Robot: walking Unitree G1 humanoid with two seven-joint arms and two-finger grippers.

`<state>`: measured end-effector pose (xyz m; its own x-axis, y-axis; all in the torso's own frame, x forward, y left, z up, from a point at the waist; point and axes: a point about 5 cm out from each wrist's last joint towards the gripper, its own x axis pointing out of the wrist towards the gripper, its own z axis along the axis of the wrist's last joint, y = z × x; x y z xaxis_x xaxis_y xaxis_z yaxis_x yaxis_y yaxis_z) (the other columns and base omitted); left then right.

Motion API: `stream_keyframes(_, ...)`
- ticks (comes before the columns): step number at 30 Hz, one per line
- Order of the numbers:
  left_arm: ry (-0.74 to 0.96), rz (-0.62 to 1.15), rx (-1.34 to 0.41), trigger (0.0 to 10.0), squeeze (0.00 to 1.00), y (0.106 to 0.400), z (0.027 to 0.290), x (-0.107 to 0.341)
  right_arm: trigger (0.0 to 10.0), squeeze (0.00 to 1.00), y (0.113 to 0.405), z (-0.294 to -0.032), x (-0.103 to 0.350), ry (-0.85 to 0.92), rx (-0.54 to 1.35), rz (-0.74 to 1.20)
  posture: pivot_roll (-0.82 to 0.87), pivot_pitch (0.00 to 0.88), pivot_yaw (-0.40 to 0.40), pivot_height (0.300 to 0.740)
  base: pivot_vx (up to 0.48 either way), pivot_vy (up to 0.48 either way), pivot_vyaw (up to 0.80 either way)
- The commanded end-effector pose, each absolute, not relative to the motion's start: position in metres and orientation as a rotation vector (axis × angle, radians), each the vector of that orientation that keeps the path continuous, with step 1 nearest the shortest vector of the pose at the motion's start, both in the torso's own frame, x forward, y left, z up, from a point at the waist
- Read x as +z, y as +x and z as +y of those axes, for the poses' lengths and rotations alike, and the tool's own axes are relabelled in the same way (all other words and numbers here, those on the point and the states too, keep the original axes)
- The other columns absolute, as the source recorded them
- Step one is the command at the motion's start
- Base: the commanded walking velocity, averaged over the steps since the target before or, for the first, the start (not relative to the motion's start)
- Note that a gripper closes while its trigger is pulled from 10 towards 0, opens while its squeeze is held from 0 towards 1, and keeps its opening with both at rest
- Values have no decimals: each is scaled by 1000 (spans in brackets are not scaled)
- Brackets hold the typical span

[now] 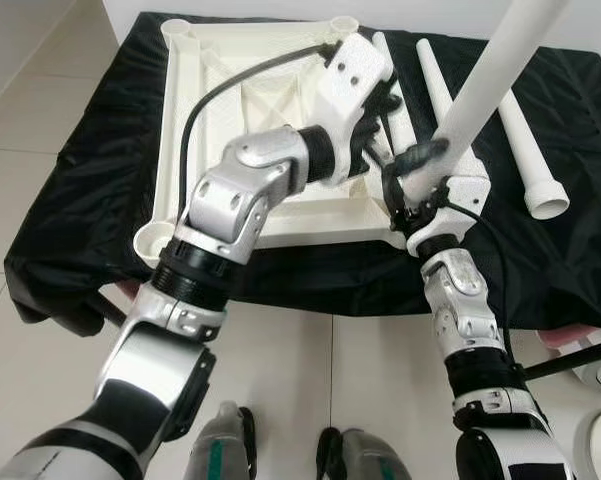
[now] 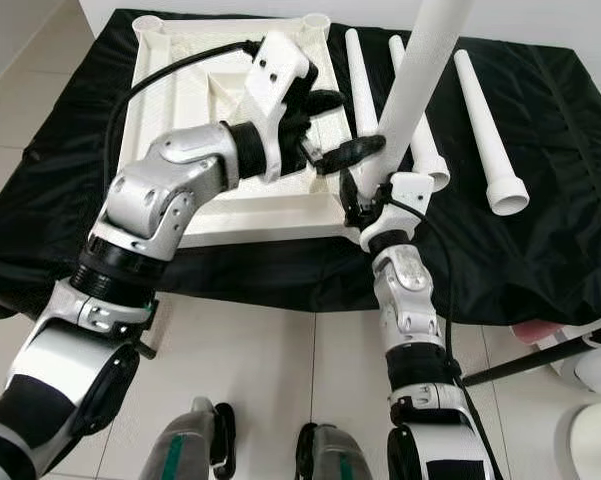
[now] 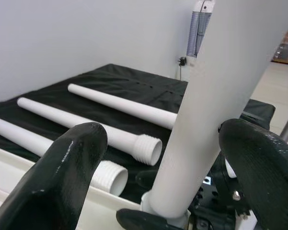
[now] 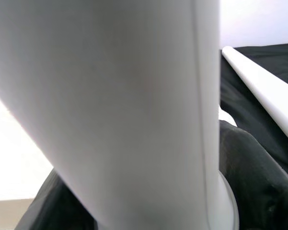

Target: Building children table

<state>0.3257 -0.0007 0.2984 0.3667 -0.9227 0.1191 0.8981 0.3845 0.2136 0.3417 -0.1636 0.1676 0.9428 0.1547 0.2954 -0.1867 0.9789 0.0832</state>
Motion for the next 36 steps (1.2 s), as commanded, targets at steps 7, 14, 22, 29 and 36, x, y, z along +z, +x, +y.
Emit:
stream_keyframes(7,103,-301,-1111,10000,0,328,-8,314,10000,0,344,-164,165,112,179,-273,70,87,-31,740,0,0,0)
stream_keyframes(14,102,-338,-1224,10000,0,314,-16,316,10000,0,343,-164,165,115,175,-273,69,90,-32,740,0,0,0)
stream_keyframes(22,128,-344,-1335,10000,0,298,-20,308,10000,0,344,-163,165,118,175,-270,78,97,-33,740,0,0,0)
stream_keyframes(29,120,-336,-1304,10000,0,301,-24,309,10000,0,345,-161,166,113,184,-274,81,100,-38,740,0,0,0)
stream_keyframes(36,78,-319,-1184,10000,0,315,-28,317,10000,0,346,-157,168,98,208,-278,78,96,-42,740,0,0,0)
